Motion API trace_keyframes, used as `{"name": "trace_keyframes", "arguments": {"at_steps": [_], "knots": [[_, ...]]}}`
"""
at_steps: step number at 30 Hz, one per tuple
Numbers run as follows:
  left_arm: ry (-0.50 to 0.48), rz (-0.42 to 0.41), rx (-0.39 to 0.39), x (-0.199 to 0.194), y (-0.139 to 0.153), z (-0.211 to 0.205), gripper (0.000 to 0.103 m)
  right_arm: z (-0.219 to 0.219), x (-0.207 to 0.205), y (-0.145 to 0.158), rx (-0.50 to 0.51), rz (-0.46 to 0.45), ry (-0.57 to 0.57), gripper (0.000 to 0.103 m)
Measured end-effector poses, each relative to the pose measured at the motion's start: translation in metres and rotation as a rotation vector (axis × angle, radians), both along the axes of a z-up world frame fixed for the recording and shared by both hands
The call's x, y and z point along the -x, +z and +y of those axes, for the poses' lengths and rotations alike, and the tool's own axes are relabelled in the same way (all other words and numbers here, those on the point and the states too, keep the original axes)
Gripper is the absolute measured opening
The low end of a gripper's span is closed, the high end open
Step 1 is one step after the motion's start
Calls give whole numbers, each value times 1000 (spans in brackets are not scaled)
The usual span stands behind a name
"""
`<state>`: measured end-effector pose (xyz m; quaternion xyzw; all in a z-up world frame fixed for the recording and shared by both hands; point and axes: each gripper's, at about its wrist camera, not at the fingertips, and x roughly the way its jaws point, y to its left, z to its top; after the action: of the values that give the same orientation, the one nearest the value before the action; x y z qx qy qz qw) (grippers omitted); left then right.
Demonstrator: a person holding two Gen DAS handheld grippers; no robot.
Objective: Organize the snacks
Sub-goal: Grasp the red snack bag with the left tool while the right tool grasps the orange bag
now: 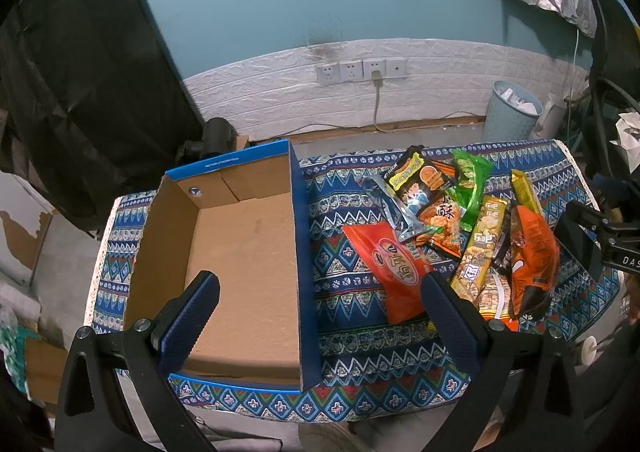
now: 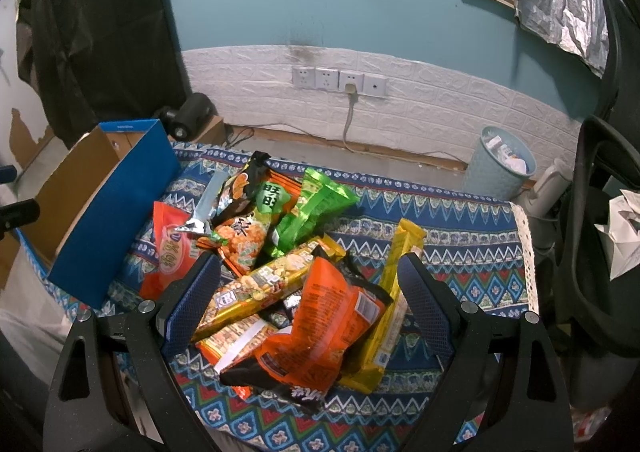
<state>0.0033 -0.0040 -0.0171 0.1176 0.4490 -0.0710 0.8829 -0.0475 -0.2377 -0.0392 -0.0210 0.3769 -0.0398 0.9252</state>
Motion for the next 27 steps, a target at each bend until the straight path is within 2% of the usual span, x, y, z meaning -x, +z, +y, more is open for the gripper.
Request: {"name": "trace_keyframes", "arguments": {"at_steps": [13,19,27], "knots": [[-5,70,-11,-13,-23,-10,102,-7,-5,-10,9,66,-45,89],[-5,178,9,-28,-51,-24,102,-18,-14,-33,-45,164,-98,89],[-15,199,-50,-40,-77,-46,102,-34,-21,-62,-110,262,-176,89]]}}
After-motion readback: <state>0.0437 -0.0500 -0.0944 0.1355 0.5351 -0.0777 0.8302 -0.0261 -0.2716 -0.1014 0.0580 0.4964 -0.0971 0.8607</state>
